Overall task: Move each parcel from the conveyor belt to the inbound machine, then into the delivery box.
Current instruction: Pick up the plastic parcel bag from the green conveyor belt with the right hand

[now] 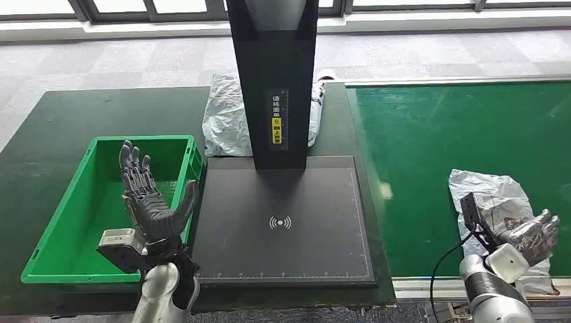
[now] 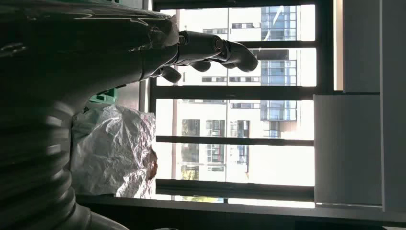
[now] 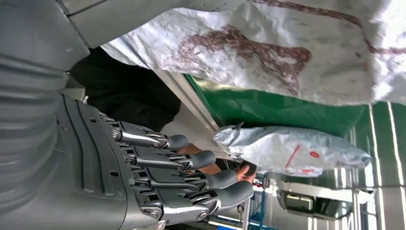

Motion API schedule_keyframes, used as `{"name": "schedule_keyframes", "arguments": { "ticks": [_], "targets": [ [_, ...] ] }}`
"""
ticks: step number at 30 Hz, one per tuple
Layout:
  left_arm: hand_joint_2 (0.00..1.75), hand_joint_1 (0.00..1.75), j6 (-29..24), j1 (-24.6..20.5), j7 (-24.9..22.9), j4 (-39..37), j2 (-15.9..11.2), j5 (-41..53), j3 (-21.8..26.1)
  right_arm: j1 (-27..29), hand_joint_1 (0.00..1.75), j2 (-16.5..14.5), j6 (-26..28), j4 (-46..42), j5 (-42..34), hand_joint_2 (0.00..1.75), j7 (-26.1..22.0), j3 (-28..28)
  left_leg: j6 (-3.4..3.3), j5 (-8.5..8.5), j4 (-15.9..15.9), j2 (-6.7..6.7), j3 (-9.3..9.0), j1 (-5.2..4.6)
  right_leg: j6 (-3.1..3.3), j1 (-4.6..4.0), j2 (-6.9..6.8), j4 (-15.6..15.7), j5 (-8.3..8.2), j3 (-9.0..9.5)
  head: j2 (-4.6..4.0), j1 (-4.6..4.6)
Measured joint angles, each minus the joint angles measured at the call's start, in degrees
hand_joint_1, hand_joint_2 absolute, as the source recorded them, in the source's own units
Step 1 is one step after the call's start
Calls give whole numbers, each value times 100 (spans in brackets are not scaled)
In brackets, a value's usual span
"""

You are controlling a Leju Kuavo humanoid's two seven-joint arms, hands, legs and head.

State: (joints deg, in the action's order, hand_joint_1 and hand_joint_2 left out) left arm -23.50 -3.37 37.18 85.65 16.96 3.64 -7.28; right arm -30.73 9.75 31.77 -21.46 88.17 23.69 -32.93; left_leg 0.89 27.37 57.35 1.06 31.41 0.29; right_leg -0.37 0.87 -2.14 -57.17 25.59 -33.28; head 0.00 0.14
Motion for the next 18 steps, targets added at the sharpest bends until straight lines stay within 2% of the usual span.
{"name": "schedule_keyframes", "arguments": {
  "ticks": [3, 10, 13, 14, 17, 18],
  "targets": [
    [175, 0, 20, 21, 0, 29, 0, -1, 13, 1, 0, 22, -227, 80, -36, 175, 53, -67, 0, 0, 0, 0, 0, 0, 0, 0, 0, 0, 0, -1, -1, -1],
    [175, 0, 126, 53, 0, 77, 0, 1, 48, 44, 0, 74, -1344, 289, -71, 175, 176, -295, 0, -1, 0, 1, -1, 0, 0, -1, 1, -1, 0, -2, -1, -1],
    [175, 0, 155, 54, 0, 84, 0, 7, 51, 51, 0, 74, -1617, 314, -48, 175, 118, -348, 0, -1, 0, 2, -1, 0, 0, -1, 2, -1, 0, -1, -1, -1],
    [175, 0, 164, 55, 0, 86, 0, 9, 51, 51, 32, 74, -1671, 317, -36, 175, 93, -364, 0, -1, 0, 2, -1, 0, 0, -1, 2, -1, 0, -1, -1, -1],
    [175, 0, 175, 57, 0, 95, 0, 14, 56, 49, 163, 74, -1780, 318, -2, 175, 16, -385, -1, -1, 0, 3, -2, 1, -1, -1, 3, 0, -1, 1, -1, -1],
    [175, 0, 176, 57, 0, 98, 0, 15, 58, 47, 175, 74, -1817, 318, 9, 175, -12, -389, -1, -1, 0, 3, -3, 1, -2, -1, 3, 0, -1, 2, -1, -1]
  ]
}}
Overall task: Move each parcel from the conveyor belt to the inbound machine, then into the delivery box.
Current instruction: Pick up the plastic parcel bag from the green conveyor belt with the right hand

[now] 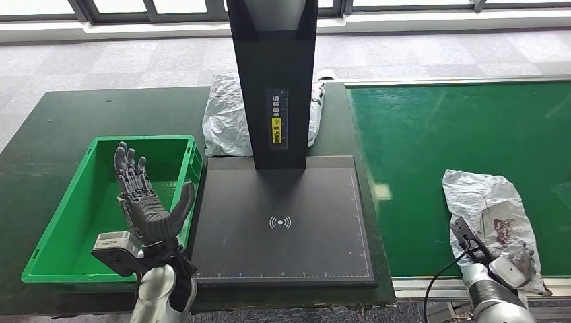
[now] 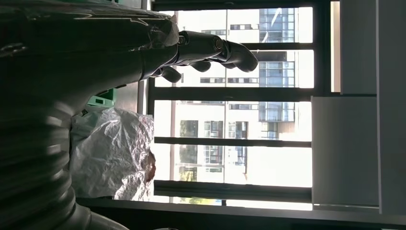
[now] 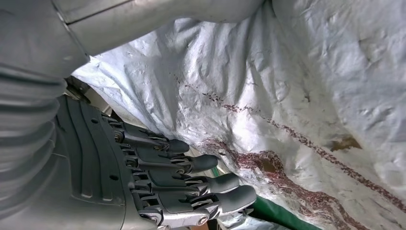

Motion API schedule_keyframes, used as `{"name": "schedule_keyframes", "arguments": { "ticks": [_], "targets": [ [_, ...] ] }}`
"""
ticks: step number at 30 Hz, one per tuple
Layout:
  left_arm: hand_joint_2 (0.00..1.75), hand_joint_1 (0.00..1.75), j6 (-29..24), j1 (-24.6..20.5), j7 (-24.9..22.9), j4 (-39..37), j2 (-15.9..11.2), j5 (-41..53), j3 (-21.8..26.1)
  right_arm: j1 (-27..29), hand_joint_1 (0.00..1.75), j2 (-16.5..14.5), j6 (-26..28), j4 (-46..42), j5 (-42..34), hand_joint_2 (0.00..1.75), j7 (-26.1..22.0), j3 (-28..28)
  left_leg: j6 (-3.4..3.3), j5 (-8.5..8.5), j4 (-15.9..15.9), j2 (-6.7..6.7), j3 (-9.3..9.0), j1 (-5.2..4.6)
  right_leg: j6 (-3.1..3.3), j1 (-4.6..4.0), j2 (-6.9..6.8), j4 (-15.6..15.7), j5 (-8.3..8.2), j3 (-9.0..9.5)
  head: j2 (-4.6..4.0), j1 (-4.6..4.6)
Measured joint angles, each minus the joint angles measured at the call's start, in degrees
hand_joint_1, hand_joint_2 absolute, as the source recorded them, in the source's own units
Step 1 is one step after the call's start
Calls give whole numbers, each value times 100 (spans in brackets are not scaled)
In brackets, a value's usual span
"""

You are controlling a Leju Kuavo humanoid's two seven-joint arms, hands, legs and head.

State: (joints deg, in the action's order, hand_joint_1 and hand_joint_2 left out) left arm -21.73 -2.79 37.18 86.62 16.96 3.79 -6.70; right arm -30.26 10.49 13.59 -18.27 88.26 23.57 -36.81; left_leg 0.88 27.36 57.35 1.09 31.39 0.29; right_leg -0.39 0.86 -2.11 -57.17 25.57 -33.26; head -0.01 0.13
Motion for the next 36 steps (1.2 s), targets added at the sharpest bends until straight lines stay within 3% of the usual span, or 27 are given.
{"name": "schedule_keyframes", "arguments": {
  "ticks": [13, 21, 27, 30, 32, 36],
  "targets": [
    [175, 0, 3, 9, 0, 30, 0, 19, 33, -55, 175, 0, -139, 0, 52, 175, -204, -102, -9, -6, 6, -2, 4, -1, -12, 1, -1, 1, -9, 2, 1, 0],
    [175, 0, 0, 19, 0, 36, 0, 19, 62, -72, 175, -47, 478, -17, 69, 175, -429, -102, -10, -7, 6, -4, 21, 0, -12, 1, -3, -2, -9, 1, 0, 1],
    [175, 0, -125, 192, 0, 166, 0, 19, 69, -118, 175, -453, 1912, -418, -71, 175, -1915, -102, -9, -6, 4, 17, 40, 0, -12, -2, 14, -2, -8, -13, 0, 0],
    [175, 0, -134, 244, 0, 208, 0, 19, 71, -140, 175, -718, 2087, -652, -81, 175, -2245, -102, -8, -15, 4, 1, 21, 1, -11, -2, -5, -5, -8, -15, 0, 0],
    [175, 0, -127, 277, 0, 220, -1, 25, 72, -81, 175, -946, 2176, -918, -183, 175, -2742, -75, -5, -19, 4, -7, 27, 4, -11, -3, -10, -8, -8, -16, 1, 1],
    [175, 0, -29, 280, 0, 196, -2, 106, 73, 437, 175, -1865, 1873, -2176, -881, 175, -4015, 518, 7, -14, 2, 21, 19, 11, -8, -16, 24, -8, -8, -23, 1, 0]
  ]
}}
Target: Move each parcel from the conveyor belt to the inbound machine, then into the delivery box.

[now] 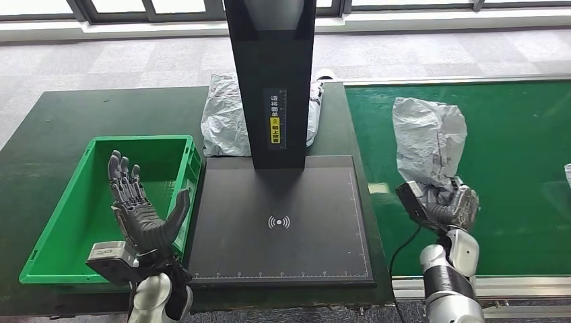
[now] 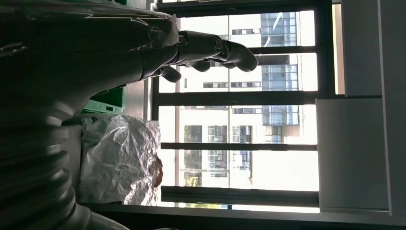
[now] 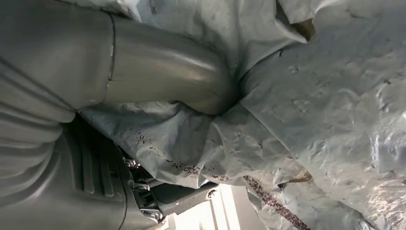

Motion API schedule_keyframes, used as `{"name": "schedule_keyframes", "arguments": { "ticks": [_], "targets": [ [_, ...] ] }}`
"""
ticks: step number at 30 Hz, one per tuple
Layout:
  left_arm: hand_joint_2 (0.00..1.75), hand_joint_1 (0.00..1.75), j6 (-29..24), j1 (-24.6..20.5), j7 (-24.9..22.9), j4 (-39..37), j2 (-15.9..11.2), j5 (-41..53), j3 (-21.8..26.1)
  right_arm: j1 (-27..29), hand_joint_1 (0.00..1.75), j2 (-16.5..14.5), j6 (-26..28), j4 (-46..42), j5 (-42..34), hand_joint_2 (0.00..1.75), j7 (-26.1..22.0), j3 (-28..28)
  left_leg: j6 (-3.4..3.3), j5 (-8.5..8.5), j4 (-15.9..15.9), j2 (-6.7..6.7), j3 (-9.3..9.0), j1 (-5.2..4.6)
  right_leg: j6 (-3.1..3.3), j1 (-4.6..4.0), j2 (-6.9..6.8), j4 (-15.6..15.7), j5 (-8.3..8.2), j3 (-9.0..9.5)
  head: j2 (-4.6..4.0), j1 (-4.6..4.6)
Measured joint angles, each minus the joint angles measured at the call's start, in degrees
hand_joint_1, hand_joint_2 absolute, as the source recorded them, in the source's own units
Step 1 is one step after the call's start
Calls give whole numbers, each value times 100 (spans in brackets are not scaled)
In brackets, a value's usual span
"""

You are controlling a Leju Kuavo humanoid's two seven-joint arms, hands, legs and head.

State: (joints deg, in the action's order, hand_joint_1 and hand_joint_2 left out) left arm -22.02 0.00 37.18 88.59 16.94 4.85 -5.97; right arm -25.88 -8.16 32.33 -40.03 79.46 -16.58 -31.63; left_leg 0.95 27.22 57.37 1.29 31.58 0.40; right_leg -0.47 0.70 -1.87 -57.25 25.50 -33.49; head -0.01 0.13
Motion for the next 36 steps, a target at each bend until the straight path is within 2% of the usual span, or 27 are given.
{"name": "schedule_keyframes", "arguments": {
  "ticks": [3, 6, 11, 13, 18, 24, 28, 32, 36],
  "targets": [
    [175, 0, 37, -8, 0, -53, 0, 64, 0, 535, 175, -610, -281, -877, -646, 175, -311, 1084, 8, -2, -3, 4, 1, 1, 9, -9, 4, -1, 5, -11, 0, -2],
    [175, 0, 43, -21, 0, -123, 1, 106, 0, 882, 175, -950, -526, -1416, -1117, 175, -361, 2129, 13, -6, -6, 1, 4, 10, 17, -12, -3, -3, 7, -12, 0, -1],
    [175, 0, 56, -60, 0, -323, 0, 115, -8, 1022, 175, -1119, -1366, -1618, -1901, 175, -501, 3470, 17, -4, -4, 28, 4, 12, 31, -7, 20, 1, -7, -24, -1, -1],
    [175, 0, 56, -69, 0, -386, 0, 114, -18, 1009, 175, -1124, -1507, -1615, -2089, 175, -566, 3845, 16, -5, -3, 28, 4, 10, 31, -7, 19, 2, -10, -23, 0, 0],
    [175, 0, 56, -81, 0, -476, 0, 112, -25, 992, 175, -1127, -1552, -1614, -2168, 175, -597, 4320, 15, -5, -2, 27, 4, 8, 30, -7, 20, 3, -13, -22, 0, 0],
    [175, 0, 28, -91, 0, -541, 0, 103, -33, 973, 175, -1127, -1682, -1537, -2285, 175, -617, 4484, 15, -5, -3, 27, 4, 7, 30, -8, 20, 3, -13, -22, 0, 0],
    [175, 0, 24, -103, 0, -575, 0, 81, -63, 923, 175, -1136, -2013, -1255, -2598, 175, -729, 4608, 16, -5, -3, 27, 4, 7, 30, -10, 20, 2, -13, -22, -1, -1],
    [175, 0, 24, -116, 0, -635, 0, 47, -83, 856, 0, -1149, -2129, -874, -2797, 175, -771, 4791, 16, -5, -3, 27, 4, 7, 30, -11, 20, 2, -13, -22, -1, 0],
    [175, 0, -13, -126, 0, -659, -1, 41, -125, 783, 0, -1159, -1823, -531, -2878, 175, -581, 5003, 16, -6, -3, 26, 4, 7, 30, -10, 20, 2, -13, -22, -1, 0]
  ]
}}
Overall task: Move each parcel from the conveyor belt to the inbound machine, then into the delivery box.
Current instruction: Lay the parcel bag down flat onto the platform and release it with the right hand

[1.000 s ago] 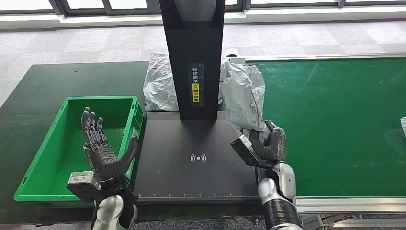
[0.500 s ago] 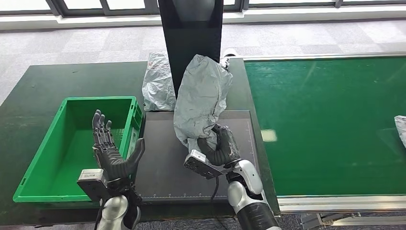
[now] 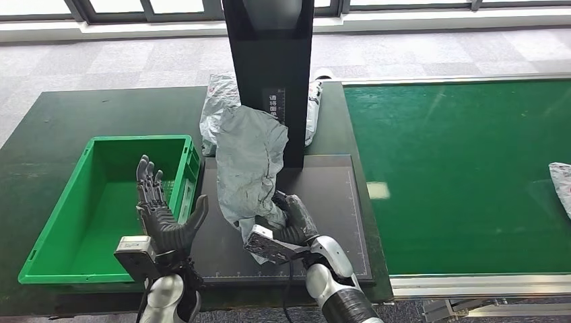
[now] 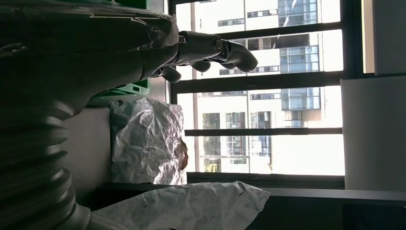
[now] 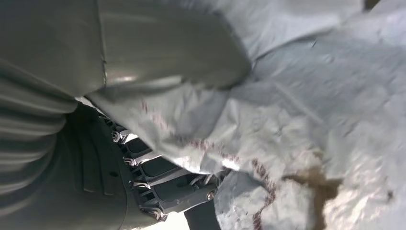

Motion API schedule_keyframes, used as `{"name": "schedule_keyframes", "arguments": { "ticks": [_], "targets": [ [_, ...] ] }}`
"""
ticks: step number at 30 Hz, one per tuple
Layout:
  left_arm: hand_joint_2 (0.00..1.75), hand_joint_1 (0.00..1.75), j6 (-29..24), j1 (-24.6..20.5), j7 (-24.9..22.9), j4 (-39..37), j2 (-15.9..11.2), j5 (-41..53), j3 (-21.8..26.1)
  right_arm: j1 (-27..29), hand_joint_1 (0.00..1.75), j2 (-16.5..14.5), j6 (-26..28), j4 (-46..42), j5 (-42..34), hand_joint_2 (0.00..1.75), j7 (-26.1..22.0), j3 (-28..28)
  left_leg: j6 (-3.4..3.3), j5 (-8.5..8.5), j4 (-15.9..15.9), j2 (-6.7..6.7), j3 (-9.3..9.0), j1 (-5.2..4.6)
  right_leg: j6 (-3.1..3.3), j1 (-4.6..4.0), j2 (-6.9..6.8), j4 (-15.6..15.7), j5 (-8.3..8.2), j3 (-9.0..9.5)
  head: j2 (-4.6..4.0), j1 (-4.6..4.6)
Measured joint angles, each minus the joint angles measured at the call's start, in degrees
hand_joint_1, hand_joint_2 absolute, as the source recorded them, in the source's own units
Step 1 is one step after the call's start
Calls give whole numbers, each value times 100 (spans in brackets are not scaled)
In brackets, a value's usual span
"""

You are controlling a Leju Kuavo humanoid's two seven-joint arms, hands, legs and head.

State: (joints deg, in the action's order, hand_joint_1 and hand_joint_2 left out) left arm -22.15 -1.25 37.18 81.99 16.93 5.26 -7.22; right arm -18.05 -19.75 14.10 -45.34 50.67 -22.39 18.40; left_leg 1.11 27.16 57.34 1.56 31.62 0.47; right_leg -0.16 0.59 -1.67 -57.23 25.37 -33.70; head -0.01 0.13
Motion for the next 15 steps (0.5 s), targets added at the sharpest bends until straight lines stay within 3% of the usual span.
{"name": "schedule_keyframes", "arguments": {
  "ticks": [6, 11, 15],
  "targets": [
    [175, 0, -139, 10, 0, 78, -8, -12, -19, -9, 0, -2, 1160, 19, 45, 175, 171, 87, 0, 0, 0, -1, 1, 0, 0, 1, -1, 0, 0, 0, -1, 0],
    [175, 0, -207, 18, 0, 142, -9, -14, -19, 126, 0, 7, 2414, -708, 245, 175, 2, 83, 0, 0, 1, 1, 0, -2, 0, 1, 1, 1, 0, -2, 0, 0],
    [175, 0, -210, 19, 0, 162, -10, -14, -20, 231, 0, 30, 2595, -1272, 331, 175, -85, 72, 1, 0, 1, 3, -1, -4, 0, 1, 4, 2, 0, -3, 1, 0]
  ]
}}
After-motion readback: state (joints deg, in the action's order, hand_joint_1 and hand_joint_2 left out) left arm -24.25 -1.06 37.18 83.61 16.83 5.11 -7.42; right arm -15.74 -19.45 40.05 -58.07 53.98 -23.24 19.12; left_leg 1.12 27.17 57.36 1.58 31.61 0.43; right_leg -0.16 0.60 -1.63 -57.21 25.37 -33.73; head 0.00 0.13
